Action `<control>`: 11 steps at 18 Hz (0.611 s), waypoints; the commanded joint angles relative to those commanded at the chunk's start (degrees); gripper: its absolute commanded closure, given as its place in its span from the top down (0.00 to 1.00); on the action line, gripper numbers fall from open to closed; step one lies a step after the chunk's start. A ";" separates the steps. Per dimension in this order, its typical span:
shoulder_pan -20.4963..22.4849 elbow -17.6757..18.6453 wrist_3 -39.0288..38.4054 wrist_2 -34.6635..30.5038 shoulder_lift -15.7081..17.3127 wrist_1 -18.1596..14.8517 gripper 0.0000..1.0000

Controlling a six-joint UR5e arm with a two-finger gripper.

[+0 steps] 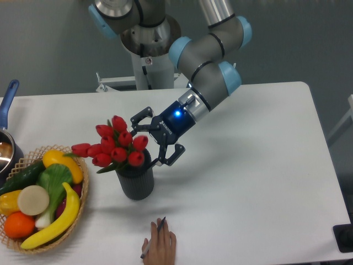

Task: Insert the flowers into the vase

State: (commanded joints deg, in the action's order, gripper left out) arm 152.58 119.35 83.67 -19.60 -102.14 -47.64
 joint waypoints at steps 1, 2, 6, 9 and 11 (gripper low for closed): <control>0.35 0.44 0.00 0.00 0.70 0.00 1.00; 0.44 0.70 0.00 0.00 1.49 0.00 1.00; 3.07 2.28 0.35 -5.07 6.32 0.00 1.00; 7.02 2.29 0.53 -12.02 10.98 0.00 1.00; 10.70 2.20 0.53 -15.45 13.44 0.00 1.00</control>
State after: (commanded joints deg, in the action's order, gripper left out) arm 163.28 121.55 84.20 -35.05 -88.69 -47.64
